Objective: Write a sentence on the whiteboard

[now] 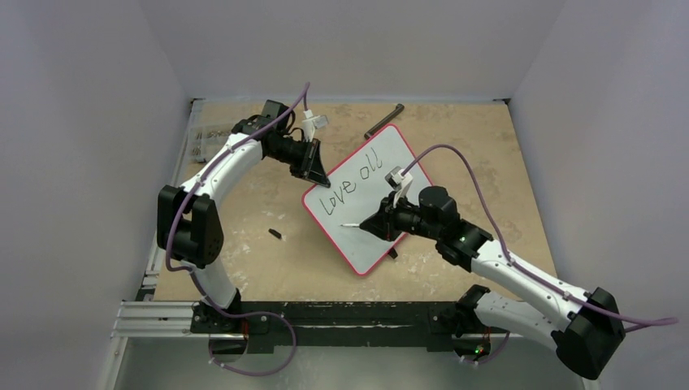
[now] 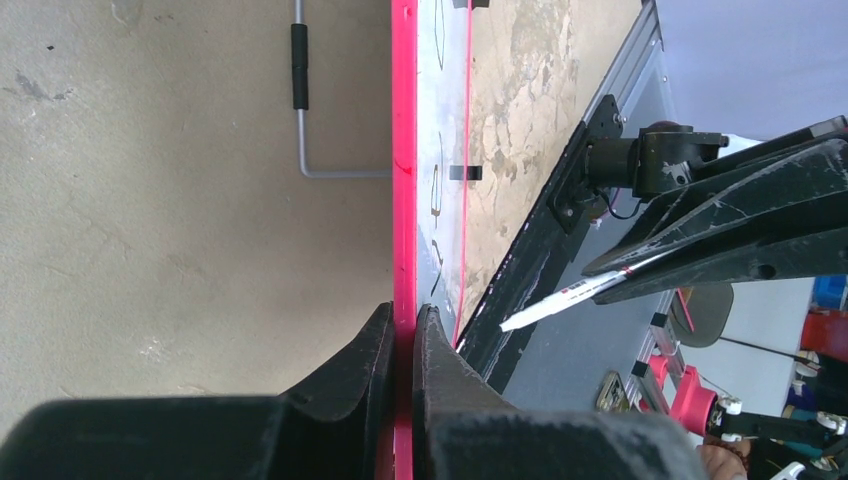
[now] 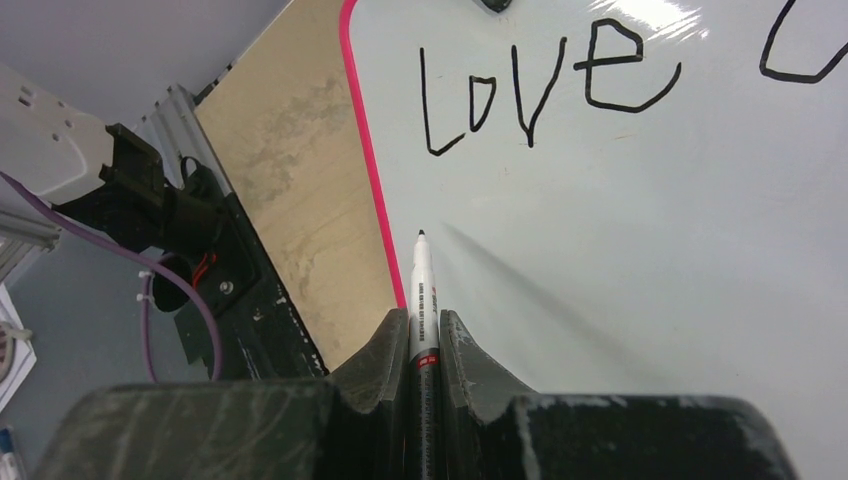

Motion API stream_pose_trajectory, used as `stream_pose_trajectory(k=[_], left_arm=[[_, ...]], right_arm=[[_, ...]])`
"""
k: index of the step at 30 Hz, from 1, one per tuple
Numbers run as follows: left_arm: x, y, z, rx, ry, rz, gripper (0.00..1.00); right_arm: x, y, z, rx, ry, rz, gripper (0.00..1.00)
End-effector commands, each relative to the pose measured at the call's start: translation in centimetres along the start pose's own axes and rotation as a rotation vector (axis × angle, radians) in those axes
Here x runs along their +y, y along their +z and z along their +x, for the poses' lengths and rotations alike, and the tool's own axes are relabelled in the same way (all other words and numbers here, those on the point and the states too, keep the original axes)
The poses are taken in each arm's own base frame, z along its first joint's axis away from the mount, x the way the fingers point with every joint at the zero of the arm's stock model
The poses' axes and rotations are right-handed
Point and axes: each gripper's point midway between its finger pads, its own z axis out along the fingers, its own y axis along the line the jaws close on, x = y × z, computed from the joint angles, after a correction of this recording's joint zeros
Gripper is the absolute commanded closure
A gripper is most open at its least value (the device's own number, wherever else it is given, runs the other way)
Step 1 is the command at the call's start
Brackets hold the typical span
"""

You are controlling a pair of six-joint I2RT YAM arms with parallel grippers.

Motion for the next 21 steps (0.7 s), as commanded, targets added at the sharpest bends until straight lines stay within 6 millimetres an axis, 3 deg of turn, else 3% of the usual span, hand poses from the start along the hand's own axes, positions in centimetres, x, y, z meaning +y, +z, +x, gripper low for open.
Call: stream_pose_trajectory(k=[1, 21], left_arm=[[-0.3, -1.1, -1.3, -0.055, 0.1, -0.071, 1.0], [-0.4, -1.0, -1.2, -0.05, 0.103, -0.07, 1.0]], right_arm=[[-0.2, 0.9, -1.6, -0.057, -0.036, 0.001, 1.0], [-1.3, 2.9, -0.4, -0.004, -0.027, 0.011, 1.0]])
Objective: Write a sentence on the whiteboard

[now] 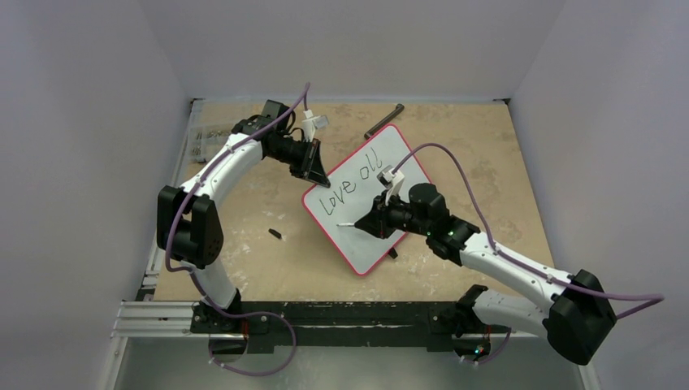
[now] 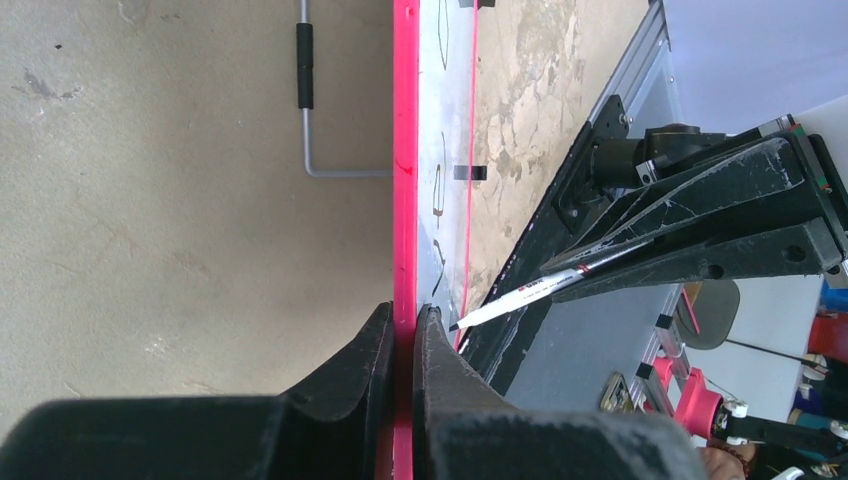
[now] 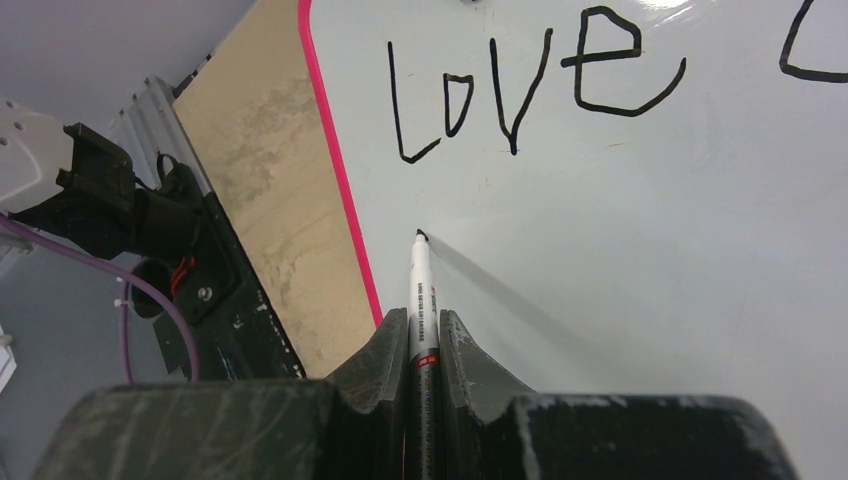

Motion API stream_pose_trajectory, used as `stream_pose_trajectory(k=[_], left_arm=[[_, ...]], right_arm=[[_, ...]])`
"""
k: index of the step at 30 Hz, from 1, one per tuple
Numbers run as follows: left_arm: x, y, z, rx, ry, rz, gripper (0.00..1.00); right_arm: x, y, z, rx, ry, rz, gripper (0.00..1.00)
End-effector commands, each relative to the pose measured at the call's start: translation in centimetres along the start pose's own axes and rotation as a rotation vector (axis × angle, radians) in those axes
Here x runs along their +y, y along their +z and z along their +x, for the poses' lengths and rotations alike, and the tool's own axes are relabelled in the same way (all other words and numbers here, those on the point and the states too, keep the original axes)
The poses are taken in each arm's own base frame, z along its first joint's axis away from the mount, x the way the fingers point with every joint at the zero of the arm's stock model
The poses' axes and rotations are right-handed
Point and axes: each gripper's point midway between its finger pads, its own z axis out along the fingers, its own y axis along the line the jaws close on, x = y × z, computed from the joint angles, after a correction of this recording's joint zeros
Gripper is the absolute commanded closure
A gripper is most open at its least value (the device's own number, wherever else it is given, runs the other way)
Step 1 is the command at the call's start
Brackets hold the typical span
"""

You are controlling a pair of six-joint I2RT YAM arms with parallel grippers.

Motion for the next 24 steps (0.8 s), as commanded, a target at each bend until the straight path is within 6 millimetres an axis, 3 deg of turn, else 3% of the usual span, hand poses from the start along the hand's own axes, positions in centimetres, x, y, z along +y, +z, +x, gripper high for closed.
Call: stream_pose_trajectory(k=[1, 17, 24], left_arm=[[-0.4, -1.0, -1.3, -0.051, 0.099, -0.06, 1.0], [-0.4, -1.0, -1.3, -0.05, 0.096, -0.06, 1.0], [-0.4, -1.0, -1.3, -0.05, 0.096, -0.06, 1.0]], right_arm=[[0.2, 0.5, -1.5, -0.04, -0.037, -0.011, 1.0], [-0.2, -0.2, 2.3, 0.06, -0.01, -0.019, 1.0], [-0.4, -0.7, 2.7, 0.075, -0.004, 0.001, 1.0]])
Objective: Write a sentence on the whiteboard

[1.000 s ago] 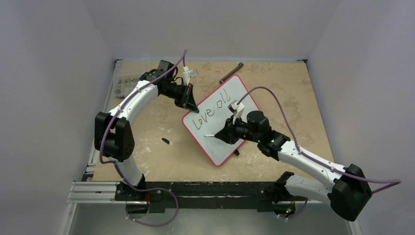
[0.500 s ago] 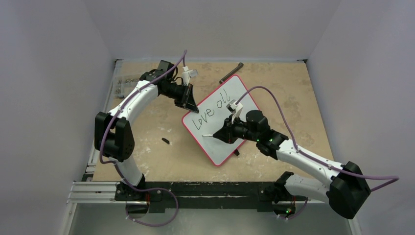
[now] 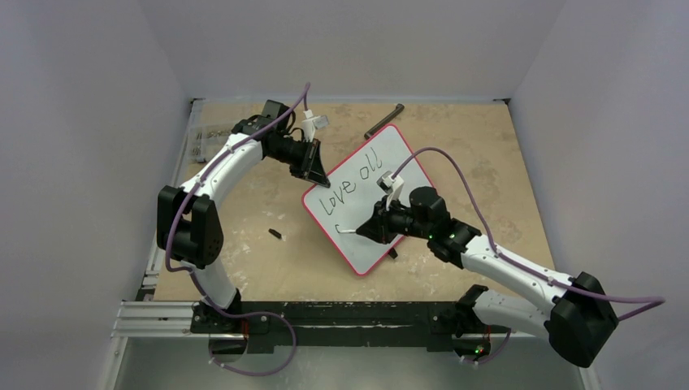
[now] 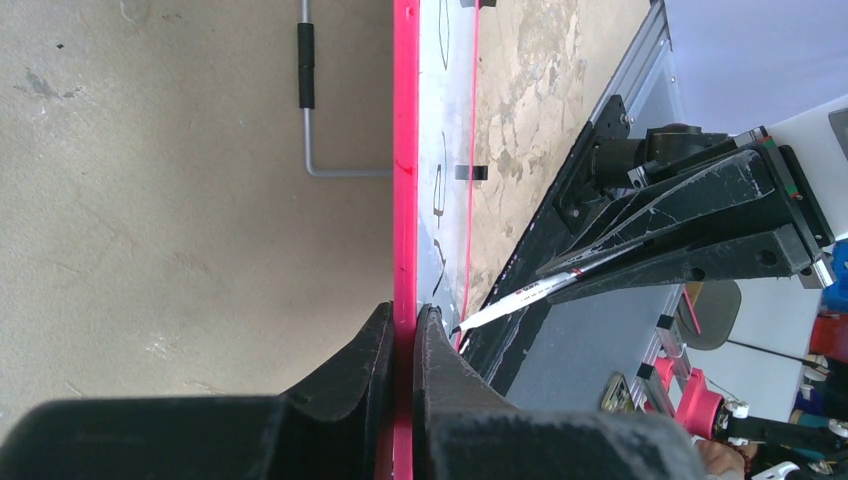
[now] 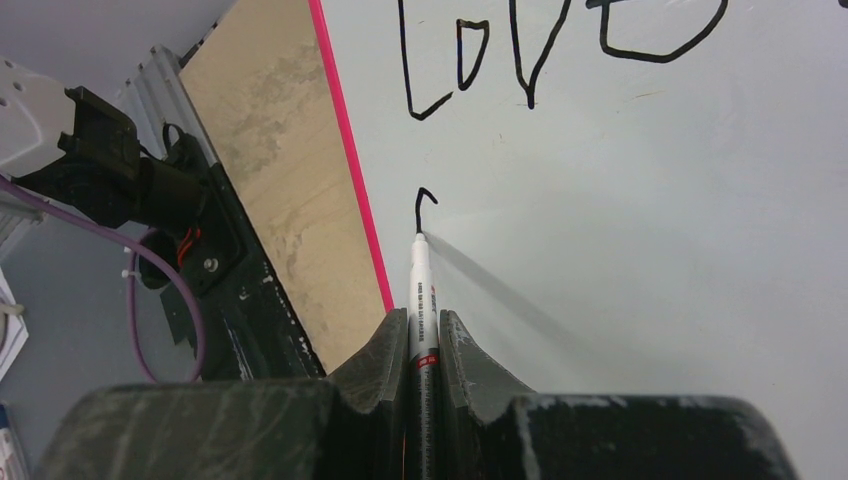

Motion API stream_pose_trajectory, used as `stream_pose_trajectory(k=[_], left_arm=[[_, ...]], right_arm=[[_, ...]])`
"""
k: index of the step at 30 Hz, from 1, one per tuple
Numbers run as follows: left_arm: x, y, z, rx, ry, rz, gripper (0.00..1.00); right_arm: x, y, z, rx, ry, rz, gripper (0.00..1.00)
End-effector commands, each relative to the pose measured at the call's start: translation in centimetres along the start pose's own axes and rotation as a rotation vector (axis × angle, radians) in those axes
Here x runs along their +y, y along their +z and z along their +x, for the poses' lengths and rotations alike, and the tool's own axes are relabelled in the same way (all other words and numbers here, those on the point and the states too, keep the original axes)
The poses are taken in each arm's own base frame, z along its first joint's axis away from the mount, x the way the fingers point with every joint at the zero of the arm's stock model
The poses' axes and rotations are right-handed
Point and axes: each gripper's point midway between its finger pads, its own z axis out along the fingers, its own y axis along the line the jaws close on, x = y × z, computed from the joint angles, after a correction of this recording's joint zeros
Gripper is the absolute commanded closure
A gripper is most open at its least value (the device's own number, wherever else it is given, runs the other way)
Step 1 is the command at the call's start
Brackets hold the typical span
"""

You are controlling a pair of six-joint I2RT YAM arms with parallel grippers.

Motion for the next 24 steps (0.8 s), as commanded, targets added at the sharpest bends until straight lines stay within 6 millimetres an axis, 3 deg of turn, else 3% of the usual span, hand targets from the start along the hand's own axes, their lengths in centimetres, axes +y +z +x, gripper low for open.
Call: stream_pose_trajectory(k=[1, 8, 19, 24], left_arm=[[-0.4, -1.0, -1.3, -0.051, 0.094, -0.056, 1.0], [-0.5, -1.0, -1.3, -0.051, 0.095, -0.055, 1.0], [-0.6, -1.0, -1.3, -0.049, 0.095, -0.053, 1.0], [-0.6, -1.0, -1.3, -0.049, 0.095, -0.052, 1.0]], right_arm=[[-0.8, -0.4, 1.2, 0.037, -0.006, 0.04, 1.0], [-1.7, -0.6, 0.3, 0.02, -0.005, 0.103, 1.0], [-1.3, -0.2, -2.8, -0.034, -0.026, 0.114, 1.0], [-1.1, 0.1, -3.3, -0.038, -0.028, 0.11, 1.0]])
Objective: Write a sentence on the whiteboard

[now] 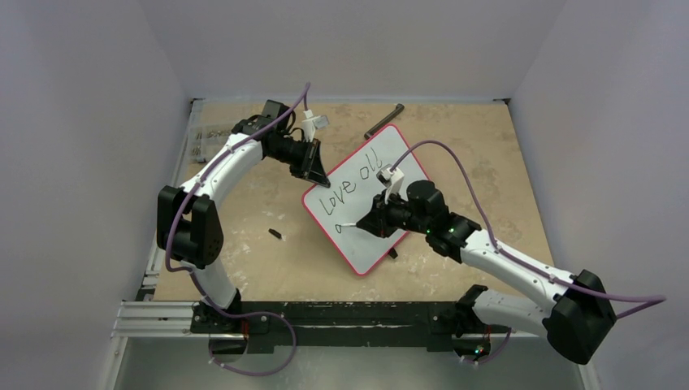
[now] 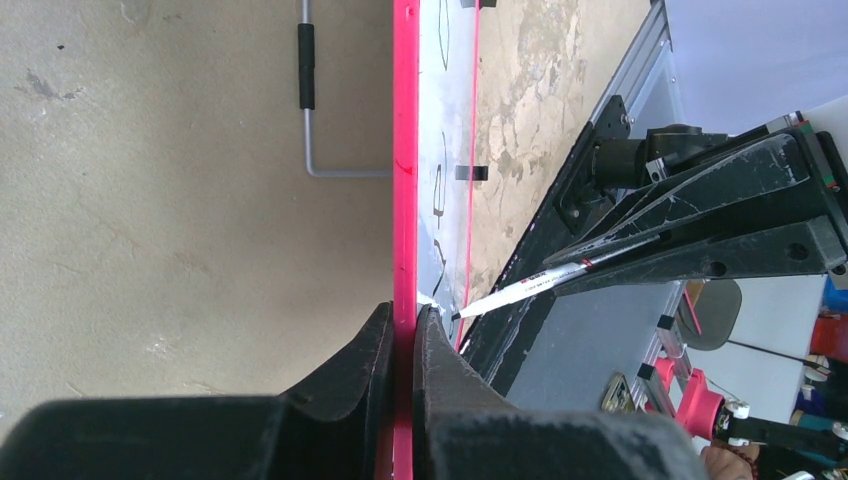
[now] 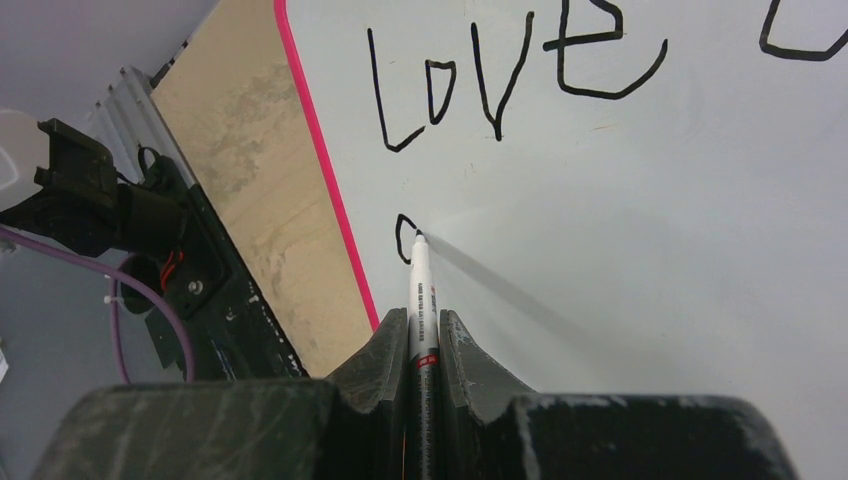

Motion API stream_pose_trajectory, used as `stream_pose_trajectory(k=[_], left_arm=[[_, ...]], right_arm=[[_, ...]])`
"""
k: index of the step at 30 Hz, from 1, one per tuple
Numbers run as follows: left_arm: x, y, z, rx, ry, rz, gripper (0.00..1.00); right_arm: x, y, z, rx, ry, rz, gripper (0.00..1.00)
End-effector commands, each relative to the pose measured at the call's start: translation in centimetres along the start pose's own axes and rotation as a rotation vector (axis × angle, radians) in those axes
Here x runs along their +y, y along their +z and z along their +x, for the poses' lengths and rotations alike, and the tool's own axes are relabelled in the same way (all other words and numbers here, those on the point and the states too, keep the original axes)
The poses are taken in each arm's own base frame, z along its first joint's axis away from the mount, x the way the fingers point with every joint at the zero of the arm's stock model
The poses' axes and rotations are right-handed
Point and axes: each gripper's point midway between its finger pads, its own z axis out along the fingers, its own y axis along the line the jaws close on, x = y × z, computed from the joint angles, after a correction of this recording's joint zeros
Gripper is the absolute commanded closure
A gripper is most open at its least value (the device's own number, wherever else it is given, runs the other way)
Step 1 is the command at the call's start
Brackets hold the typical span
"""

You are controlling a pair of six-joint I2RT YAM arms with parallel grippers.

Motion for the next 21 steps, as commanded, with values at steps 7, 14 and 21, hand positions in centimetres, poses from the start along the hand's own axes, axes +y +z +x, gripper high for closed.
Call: stream_pose_trajectory(k=[7, 14, 21], left_arm=[[-0.6, -0.9, -1.2, -0.046, 0.093, -0.05, 1.0], [-0.6, -0.9, -1.2, -0.047, 0.095, -0.051, 1.0], [-0.6, -1.0, -1.2, -0.046, 0.095, -0.054, 1.0]], right_arm=[[-0.2, 0.3, -2.3, -0.051, -0.031, 0.033, 1.0], [-0.7, -0.3, -0.4, -0.022, -0.015, 0.042, 1.0], [-1.0, -0.7, 0.8, -0.006, -0.003, 0.052, 1.0]])
